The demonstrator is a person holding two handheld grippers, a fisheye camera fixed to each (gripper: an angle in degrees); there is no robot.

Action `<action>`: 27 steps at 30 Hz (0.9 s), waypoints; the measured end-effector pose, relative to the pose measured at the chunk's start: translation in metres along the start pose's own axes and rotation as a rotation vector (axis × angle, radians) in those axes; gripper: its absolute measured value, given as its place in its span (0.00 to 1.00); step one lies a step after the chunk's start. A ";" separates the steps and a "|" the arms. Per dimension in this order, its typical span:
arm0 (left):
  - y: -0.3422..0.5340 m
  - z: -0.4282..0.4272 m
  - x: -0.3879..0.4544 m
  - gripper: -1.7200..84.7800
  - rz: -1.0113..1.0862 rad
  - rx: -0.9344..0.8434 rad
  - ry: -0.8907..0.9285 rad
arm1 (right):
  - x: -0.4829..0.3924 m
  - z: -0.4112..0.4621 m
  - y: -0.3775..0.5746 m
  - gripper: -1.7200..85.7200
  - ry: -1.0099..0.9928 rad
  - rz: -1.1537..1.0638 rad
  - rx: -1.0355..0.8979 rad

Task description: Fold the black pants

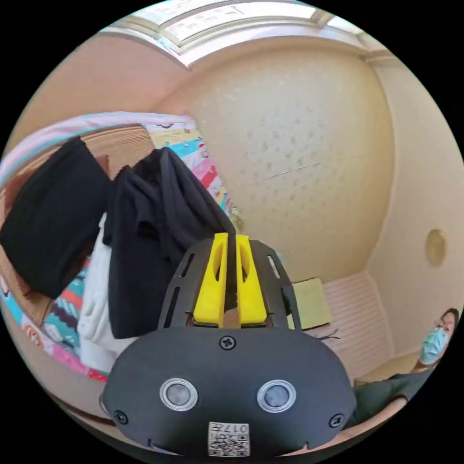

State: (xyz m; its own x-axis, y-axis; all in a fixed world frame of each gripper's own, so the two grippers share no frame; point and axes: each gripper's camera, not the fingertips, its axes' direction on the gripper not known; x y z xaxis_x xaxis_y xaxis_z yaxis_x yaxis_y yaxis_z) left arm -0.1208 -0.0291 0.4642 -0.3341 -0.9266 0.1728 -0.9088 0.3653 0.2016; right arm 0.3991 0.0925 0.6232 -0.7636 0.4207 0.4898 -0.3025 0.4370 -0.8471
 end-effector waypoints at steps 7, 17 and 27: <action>0.061 0.080 0.188 0.01 0.555 -0.197 0.255 | 0.006 0.001 0.021 0.03 -0.125 -0.014 0.031; 0.279 0.171 0.366 0.01 0.866 -0.578 1.038 | 0.014 0.267 0.127 0.16 0.153 -0.066 -1.108; 0.549 0.270 0.377 0.01 0.789 -1.331 0.962 | 0.147 0.345 0.268 0.20 0.296 0.073 -1.654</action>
State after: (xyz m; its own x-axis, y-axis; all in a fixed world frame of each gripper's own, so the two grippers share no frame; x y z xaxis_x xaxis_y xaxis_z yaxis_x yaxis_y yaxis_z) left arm -0.8137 -0.2023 0.3797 0.1435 -0.3283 0.9336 0.3158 0.9092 0.2712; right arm 0.0083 -0.0028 0.3968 -0.5637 0.5168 0.6444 0.7556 0.6377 0.1496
